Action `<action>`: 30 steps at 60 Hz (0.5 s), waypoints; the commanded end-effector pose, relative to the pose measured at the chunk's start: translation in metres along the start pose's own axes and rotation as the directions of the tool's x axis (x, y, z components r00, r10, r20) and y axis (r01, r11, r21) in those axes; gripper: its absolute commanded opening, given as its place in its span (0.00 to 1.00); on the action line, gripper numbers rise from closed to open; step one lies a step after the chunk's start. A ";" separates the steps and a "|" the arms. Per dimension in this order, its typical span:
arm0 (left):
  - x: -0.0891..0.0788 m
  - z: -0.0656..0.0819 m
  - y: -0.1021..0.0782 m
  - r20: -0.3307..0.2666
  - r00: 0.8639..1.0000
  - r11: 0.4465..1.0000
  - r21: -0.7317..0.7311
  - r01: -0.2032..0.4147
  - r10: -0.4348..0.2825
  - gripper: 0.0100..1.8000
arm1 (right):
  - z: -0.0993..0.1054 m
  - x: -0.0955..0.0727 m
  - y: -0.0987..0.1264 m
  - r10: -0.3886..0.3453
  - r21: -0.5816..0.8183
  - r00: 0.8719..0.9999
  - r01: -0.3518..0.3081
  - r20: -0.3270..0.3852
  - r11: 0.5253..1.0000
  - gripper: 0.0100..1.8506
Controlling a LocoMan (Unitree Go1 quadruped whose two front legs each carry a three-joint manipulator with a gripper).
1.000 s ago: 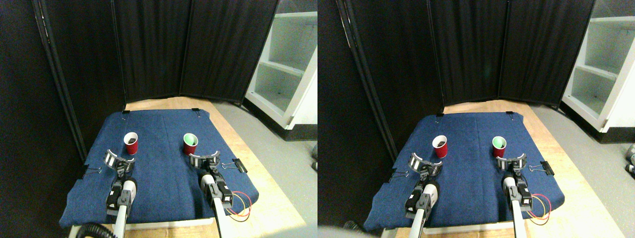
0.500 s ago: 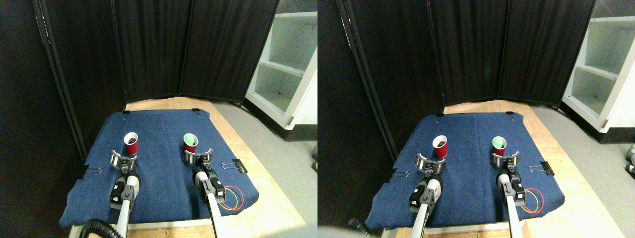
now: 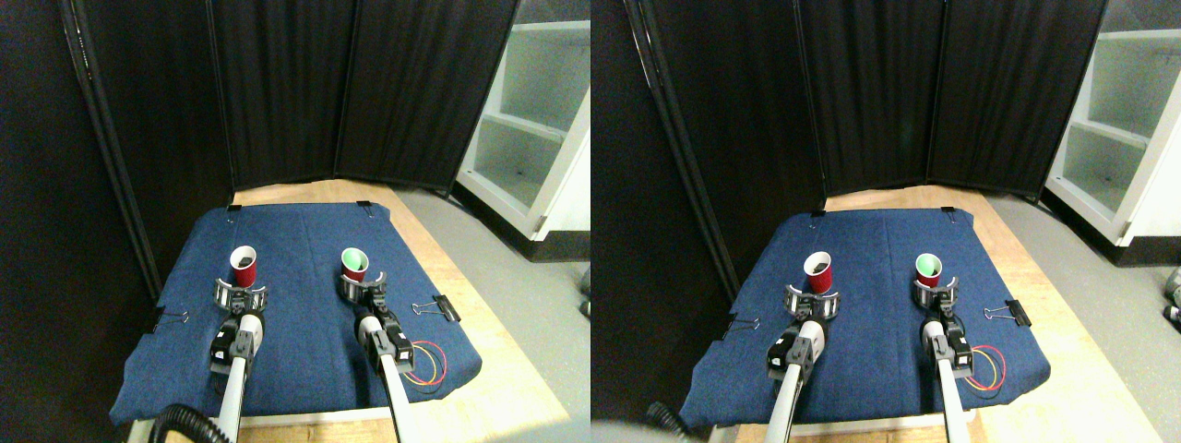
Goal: Pour (bimanual)
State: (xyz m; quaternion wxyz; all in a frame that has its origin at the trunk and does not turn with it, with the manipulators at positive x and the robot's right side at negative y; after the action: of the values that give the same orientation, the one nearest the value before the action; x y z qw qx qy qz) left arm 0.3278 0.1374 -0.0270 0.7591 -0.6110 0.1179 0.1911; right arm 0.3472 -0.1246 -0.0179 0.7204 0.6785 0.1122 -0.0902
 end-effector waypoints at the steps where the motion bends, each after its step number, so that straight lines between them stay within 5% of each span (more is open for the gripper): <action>1: 0.001 -0.001 -0.005 -0.003 0.999 0.999 -0.009 0.043 -0.043 0.66 | -0.005 0.004 0.004 0.031 0.006 0.999 -0.031 -0.014 0.999 0.49; 30: 0.014 -0.006 0.004 -0.116 0.991 0.998 -0.023 0.066 -0.069 0.63 | -0.008 0.005 -0.001 -0.001 0.035 1.000 0.002 -0.017 0.999 0.60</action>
State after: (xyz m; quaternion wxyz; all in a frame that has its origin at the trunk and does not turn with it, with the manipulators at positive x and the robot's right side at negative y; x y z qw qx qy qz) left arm 0.3354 0.1355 -0.0369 0.7437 -0.6398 0.1430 0.1307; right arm 0.3471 -0.1179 -0.0246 0.7110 0.6834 0.1293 -0.1037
